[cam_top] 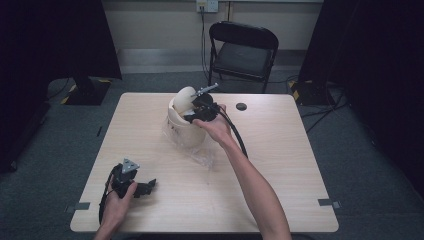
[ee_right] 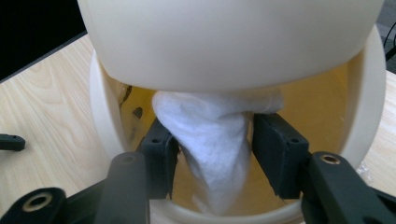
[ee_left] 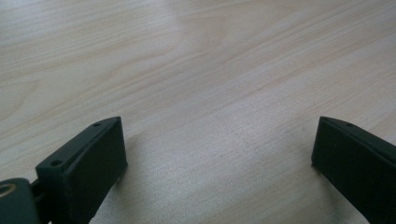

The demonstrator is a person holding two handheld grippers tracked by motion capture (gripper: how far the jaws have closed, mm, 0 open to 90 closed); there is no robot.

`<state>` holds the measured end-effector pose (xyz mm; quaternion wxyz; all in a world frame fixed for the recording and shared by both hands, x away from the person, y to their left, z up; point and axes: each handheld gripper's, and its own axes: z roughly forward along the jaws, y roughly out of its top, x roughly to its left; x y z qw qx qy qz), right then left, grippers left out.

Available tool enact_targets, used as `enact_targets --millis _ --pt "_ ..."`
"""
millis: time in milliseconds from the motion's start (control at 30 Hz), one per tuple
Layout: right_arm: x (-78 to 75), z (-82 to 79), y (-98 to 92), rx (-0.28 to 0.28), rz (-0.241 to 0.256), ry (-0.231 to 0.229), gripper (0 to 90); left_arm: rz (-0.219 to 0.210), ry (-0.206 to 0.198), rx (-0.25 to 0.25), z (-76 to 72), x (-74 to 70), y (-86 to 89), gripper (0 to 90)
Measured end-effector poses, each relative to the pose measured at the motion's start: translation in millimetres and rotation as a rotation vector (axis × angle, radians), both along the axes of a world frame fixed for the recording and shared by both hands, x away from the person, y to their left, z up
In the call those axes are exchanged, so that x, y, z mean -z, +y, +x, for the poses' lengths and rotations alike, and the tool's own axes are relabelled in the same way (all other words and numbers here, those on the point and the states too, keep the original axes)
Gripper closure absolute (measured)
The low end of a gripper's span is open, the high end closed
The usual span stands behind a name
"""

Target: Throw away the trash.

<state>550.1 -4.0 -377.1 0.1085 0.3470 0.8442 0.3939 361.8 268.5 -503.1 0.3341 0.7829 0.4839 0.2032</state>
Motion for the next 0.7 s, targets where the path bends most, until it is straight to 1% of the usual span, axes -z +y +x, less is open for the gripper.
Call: enact_targets --millis 67,133,167,200,233,267,333,400,467,500,533,567,600,633,667,700 --pt "-1.3 -0.9 0.4 0.004 -0.002 -0.009 48.9 0.0 0.0 0.0 0.0 0.0 0.1 2.5" --pt "-1.8 -1.1 0.4 0.007 -0.002 -0.01 49.0 0.0 0.0 0.0 0.0 0.0 0.0 2.5" --pt "-1.8 -1.1 0.4 0.005 -0.004 -0.012 49.5 0.0 0.0 0.0 0.0 0.0 0.0 2.5" --pt "-2.0 -0.9 0.2 0.003 -0.017 -0.016 52.0 0.002 0.001 0.002 0.0 -0.1 0.3 2.5" --pt "-2.0 -1.0 0.5 0.01 -0.028 -0.019 58.5 0.0 0.0 0.0 0.0 0.0 0.0 2.5" --pt "-1.1 -0.5 0.3 0.006 -0.033 -0.017 68.6 0.0 0.0 0.0 0.0 0.0 0.0 2.5" --pt "2.2 1.4 -0.3 -0.005 -0.035 -0.006 78.3 0.0 0.0 0.001 0.0 0.0 0.1 2.5" --pt "2.8 1.7 0.2 -0.008 -0.031 -0.005 78.5 0.0 0.0 0.001 0.0 0.0 0.1 2.5" --pt "3.1 2.1 1.7 -0.014 -0.045 -0.006 78.5 0.0 0.0 0.001 0.0 0.0 0.1 2.5" --pt "3.0 3.2 2.3 -0.021 -0.054 -0.007 73.9 -0.001 0.0 0.0 0.0 0.0 0.0 2.5" --pt "3.0 3.2 2.3 -0.021 -0.054 -0.007 73.9 -0.001 0.0 0.0 0.0 0.0 0.0 2.5" --pt "2.3 3.2 2.9 -0.026 -0.053 -0.003 69.3 -0.001 0.0 0.0 0.0 0.0 0.0 2.5" --pt "1.1 3.1 3.8 -0.025 -0.056 -0.009 63.9 0.0 0.0 0.001 0.0 0.0 0.1 2.5" --pt "1.1 3.1 3.8 -0.025 -0.056 -0.009 63.9 0.002 0.0 0.003 0.0 -0.1 0.3 2.5" --pt "-1.1 2.7 2.9 -0.013 -0.053 -0.02 54.7 -0.003 -0.002 -0.001 0.0 0.1 0.0 2.5" --pt "-1.1 2.7 2.9 -0.013 -0.053 -0.02 54.7 -0.003 -0.002 -0.001 0.0 0.1 0.0 2.5"
